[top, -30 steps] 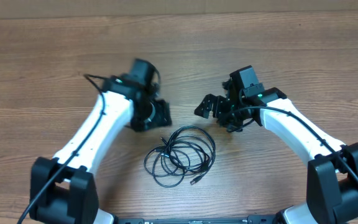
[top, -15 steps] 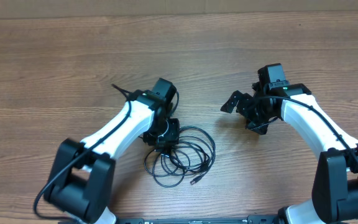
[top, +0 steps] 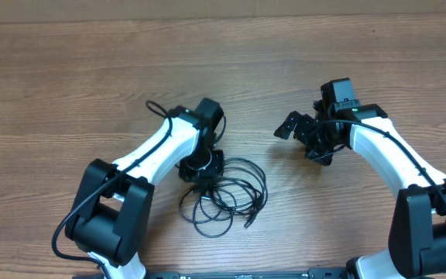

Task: Untangle cables

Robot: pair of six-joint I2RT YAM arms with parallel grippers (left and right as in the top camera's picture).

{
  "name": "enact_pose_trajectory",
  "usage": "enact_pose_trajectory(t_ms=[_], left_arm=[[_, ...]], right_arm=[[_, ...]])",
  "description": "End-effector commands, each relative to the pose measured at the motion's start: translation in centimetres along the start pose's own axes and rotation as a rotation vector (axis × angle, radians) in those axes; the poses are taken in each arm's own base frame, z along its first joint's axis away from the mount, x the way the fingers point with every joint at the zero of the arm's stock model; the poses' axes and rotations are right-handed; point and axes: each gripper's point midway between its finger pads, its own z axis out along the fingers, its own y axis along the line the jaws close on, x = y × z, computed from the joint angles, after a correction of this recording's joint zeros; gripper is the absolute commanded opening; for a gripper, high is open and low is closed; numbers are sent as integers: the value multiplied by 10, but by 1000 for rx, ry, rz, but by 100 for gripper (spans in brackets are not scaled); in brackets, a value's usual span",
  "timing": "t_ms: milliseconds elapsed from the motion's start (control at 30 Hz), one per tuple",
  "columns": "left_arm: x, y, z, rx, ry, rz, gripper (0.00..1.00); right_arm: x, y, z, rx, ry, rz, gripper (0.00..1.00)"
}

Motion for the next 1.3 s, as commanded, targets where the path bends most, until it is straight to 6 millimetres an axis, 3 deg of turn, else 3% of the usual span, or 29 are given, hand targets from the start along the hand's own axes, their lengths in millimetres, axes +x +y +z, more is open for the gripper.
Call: enact_pose_trajectory(t_ms=[0,233,400,500,567,733,933,1000,1133,1200,1267], left_arm=[[-22,-29,-66,65,-162,53,4],[-26,-65,-181,191,-404,130,4],[-5,-99,-263,397,-554,214,4],[4,-107,-293,457,-630,253,4],[9,-107,-302,475,-653,241,4],[10,-101,-295,450,-631,212,4],[-3,-65,-283,258,-663,94,4],[-3,-62,-281,251,-658,67,4],[3,-89,-299,424,-649,102,4],[13,-115,-327,612,-644,190,4],[19,-128,-351,743,-637,205,4]], right_arm=[[-7,9,-11,-22,-40,-18,100],[-7,9,-11,-22,-40,-18,100],[-7,9,-11,-22,-40,-18,100],[-7,9,-11,-22,-40,-18,100],[-7,9,-11,-22,-40,-18,100],[-7,9,-11,-22,-40,-18,100],[-7,9,-11,-22,-40,-18,100],[-7,9,-11,-22,-40,-18,100],[-7,9,-11,-22,-40,-18,100],[-7,9,-11,-22,-40,-18,100],[-7,9,-11,-22,-40,-18,100]])
